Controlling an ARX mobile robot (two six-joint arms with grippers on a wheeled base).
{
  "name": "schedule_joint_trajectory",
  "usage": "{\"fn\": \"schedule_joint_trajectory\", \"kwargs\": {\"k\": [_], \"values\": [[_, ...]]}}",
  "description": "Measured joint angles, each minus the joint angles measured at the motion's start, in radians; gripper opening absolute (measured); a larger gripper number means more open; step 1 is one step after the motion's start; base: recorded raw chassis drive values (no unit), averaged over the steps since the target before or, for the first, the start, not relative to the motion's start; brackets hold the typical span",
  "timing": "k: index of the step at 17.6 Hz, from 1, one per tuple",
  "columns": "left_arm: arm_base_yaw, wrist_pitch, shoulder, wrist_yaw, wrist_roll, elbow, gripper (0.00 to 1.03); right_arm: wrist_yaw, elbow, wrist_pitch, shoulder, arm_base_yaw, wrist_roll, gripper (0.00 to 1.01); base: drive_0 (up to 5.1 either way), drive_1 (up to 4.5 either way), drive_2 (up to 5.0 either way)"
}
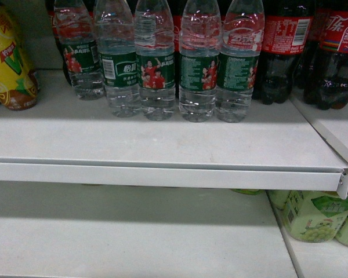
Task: Move water from second to third shelf
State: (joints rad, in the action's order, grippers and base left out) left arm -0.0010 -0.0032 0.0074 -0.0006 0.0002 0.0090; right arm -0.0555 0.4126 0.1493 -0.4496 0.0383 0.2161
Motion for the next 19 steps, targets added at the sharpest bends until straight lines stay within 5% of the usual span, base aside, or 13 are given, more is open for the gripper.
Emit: {"fn": "schedule_joint_trajectory", "kwargs": {"k": [19], "values": [[0.000, 0.000, 0.000, -0.002, 0.000, 0.000, 0.98, 0.002, -0.003, 0.000, 0.000, 0.000, -0.003, 0.42, 0.0, 0.00, 0.0]]}}
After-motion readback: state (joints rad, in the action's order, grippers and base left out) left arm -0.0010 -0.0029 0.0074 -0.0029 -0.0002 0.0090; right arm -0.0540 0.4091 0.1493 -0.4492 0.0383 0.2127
